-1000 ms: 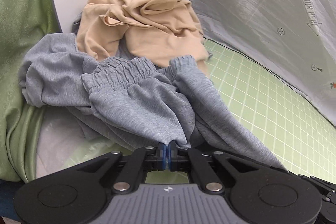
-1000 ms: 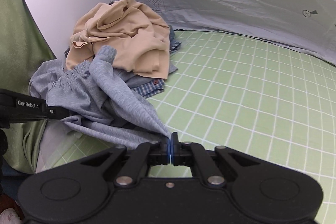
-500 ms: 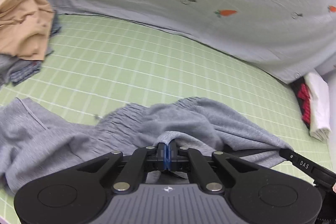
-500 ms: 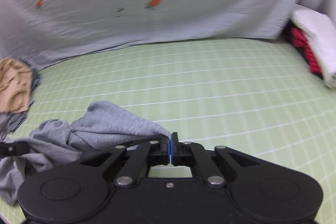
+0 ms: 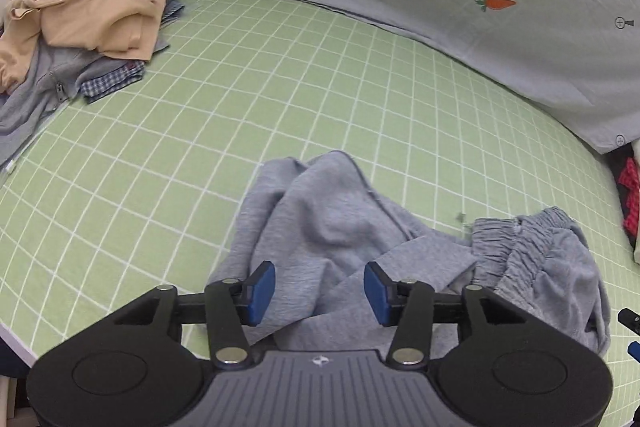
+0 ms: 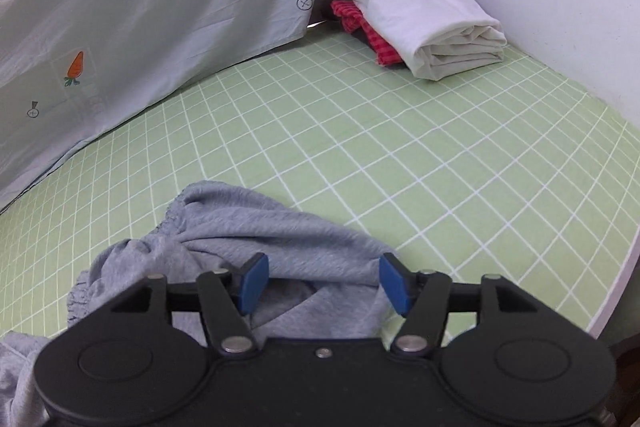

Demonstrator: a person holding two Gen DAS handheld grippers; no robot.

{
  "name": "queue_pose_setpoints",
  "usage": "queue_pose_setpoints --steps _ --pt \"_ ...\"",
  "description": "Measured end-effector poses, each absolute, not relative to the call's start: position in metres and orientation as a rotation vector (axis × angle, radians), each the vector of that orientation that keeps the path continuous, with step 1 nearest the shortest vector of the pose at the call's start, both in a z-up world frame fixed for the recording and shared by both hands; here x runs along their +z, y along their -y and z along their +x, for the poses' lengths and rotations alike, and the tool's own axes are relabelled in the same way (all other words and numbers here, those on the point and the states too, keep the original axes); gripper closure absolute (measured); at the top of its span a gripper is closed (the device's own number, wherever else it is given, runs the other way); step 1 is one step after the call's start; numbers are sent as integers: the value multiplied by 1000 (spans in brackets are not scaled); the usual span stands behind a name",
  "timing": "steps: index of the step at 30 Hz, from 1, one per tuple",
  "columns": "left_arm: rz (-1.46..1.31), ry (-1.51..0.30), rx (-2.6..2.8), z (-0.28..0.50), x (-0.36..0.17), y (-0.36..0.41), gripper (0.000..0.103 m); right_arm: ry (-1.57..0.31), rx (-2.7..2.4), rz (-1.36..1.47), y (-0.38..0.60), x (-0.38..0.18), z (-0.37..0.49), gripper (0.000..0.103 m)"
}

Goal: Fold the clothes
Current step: 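Lift the grey sweatpants with both grippers and shake them out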

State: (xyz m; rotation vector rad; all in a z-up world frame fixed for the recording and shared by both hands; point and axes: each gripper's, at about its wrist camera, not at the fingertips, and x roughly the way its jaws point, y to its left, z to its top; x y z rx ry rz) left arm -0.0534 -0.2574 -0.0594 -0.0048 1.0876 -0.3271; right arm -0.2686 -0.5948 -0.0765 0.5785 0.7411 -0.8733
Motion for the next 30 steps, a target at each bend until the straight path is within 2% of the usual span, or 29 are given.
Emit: queue_pose_setpoints --steps 4,10,11,12,13,14,15,17,26,30 --pt "17 -1127 -301 -50 -72 246 39 -777 -747 549 570 -82 -251 27" --pt "-32 -1167 -317 -49 -91 238 42 -893 -667 530 549 -104 -237 26" --pt "-38 -1165 -328 -49 -92 238 51 -903 -659 537 548 -107 -236 26" --pt "-43 -1169 -345 -48 -94 239 73 -912 -652 545 548 -110 -235 28" --pt "-44 -1176 -356 -46 -95 240 86 -911 -640 557 549 -111 -234 32" --pt "-41 -1181 -366 -44 -96 243 101 -908 -628 570 550 -111 -234 46" --pt "-35 -1171 -367 -43 -94 244 101 -904 -607 584 551 -111 -232 74" --pt "-38 -1137 -373 -41 -87 242 102 -882 -577 594 553 -106 -230 101" --pt "-31 -874 -316 2 -13 213 102 -490 -705 565 605 -13 -229 102" --pt "-53 -798 -213 28 10 189 102 -414 -822 564 636 6 -235 102"
